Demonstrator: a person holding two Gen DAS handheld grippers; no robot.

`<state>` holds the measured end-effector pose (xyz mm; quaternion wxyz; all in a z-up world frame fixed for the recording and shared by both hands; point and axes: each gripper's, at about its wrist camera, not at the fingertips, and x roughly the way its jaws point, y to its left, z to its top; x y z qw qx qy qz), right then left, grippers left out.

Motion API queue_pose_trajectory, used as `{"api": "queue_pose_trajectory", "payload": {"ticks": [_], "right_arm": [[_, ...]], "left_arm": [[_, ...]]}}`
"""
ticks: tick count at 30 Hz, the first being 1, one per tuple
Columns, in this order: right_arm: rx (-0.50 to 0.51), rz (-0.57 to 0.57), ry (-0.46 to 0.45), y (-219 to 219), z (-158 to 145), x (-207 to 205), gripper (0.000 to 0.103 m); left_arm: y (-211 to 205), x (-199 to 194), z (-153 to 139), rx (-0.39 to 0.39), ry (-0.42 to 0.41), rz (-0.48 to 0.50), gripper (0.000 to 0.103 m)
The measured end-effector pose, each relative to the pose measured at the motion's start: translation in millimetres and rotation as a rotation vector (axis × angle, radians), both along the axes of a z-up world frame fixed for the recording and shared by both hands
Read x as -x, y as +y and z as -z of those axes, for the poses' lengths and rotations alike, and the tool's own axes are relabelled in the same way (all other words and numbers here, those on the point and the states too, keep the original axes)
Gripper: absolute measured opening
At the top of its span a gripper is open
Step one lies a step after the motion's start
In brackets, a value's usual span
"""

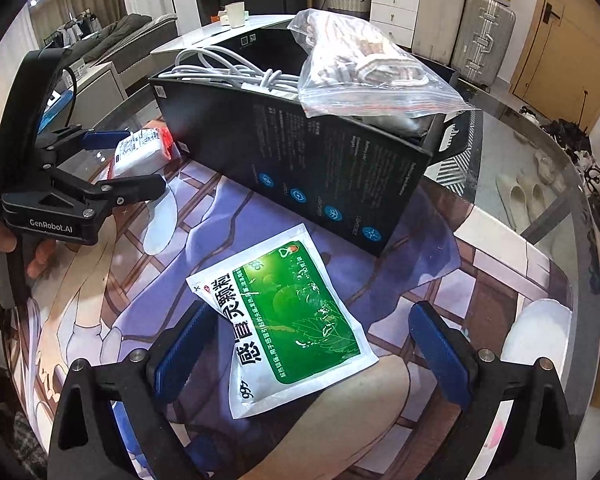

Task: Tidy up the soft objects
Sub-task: 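Close the right gripper on the green packet while the left grips the red-white packet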

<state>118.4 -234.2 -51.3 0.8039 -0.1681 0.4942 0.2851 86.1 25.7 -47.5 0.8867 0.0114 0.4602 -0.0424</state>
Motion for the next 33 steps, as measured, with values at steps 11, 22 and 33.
{"api": "queue_pose_trajectory", "payload": {"ticks": [11, 22, 33], "right_arm": [[-0.04, 0.059, -0.057, -6.3, -8.3, 8.1, 0.052], [-0.106, 0.158, -0.091, -19.6, -9.8, 15.3, 0.039], [-0.243, 0.309, -0.202, -47.4, -26.3, 20.0, 0.036]], "left_arm": [[-5.7, 3.0, -0.9, -0.003, -0.009, -0.003, 0.097], [-18.7, 12.2, -9.0, -0.009, -0.054, 0.008, 0.05], [-19.4, 15.5, -10.3, 0.014, -0.062, 0.006, 0.043]]}}
